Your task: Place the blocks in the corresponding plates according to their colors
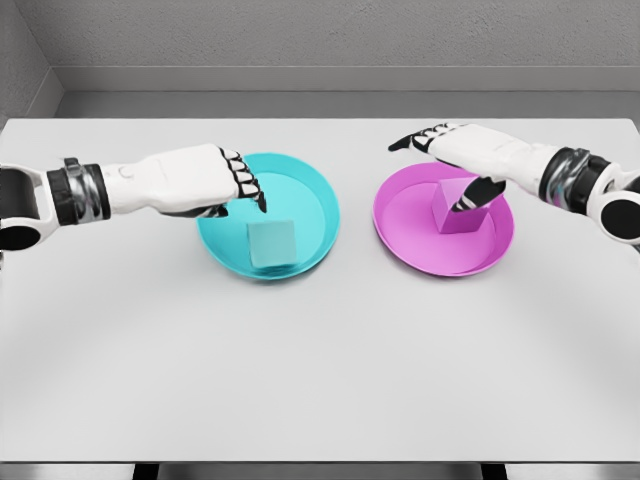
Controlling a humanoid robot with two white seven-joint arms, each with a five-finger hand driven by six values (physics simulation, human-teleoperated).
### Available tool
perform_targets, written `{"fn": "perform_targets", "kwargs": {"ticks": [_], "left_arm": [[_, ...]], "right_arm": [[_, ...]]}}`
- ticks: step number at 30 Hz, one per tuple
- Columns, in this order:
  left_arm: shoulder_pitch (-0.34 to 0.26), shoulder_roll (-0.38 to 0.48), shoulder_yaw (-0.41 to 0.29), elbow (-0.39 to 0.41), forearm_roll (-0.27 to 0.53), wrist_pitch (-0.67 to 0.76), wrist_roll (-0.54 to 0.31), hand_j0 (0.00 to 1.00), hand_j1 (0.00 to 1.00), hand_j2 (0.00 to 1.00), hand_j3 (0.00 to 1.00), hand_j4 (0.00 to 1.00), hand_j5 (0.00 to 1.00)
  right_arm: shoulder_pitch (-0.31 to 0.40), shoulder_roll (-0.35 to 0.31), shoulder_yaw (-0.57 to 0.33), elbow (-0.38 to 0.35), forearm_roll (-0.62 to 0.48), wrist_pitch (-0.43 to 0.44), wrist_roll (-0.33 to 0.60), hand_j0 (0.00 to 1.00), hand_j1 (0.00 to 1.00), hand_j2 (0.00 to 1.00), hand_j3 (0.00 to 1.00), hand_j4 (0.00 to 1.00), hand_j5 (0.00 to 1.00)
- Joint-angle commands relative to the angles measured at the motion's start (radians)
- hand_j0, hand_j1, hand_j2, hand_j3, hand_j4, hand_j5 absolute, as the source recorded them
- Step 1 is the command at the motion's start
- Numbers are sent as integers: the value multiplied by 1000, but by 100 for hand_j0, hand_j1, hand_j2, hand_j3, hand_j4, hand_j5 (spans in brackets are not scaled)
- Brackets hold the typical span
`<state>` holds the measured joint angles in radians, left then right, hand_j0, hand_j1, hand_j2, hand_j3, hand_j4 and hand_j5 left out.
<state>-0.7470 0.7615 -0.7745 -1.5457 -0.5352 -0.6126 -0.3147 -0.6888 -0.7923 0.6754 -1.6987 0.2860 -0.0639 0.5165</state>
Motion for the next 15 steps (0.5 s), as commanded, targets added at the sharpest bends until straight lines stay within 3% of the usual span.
{"fn": "perform_targets", "kwargs": {"ticks": [1, 6, 10, 15], "left_arm": [[0, -13, -8, 7, 8, 2, 2, 100, 100, 100, 100, 100, 100], [-17, 4, -2, 12, 17, 2, 5, 100, 100, 100, 100, 100, 100], [-9, 119, 1, 7, 110, 2, 5, 100, 100, 100, 100, 100, 100], [-5, 240, 3, 7, 175, 2, -1, 100, 100, 100, 100, 100, 100]], "right_arm": [[3, -42, -45, -55, -8, -60, 0, 100, 100, 100, 100, 100, 100], [21, -81, -117, -55, -34, -238, 2, 100, 100, 100, 100, 100, 100], [123, -116, -215, -55, -34, -369, 4, 100, 100, 100, 100, 100, 100], [336, -136, -447, -50, -33, -508, 13, 100, 100, 100, 100, 100, 100]]}}
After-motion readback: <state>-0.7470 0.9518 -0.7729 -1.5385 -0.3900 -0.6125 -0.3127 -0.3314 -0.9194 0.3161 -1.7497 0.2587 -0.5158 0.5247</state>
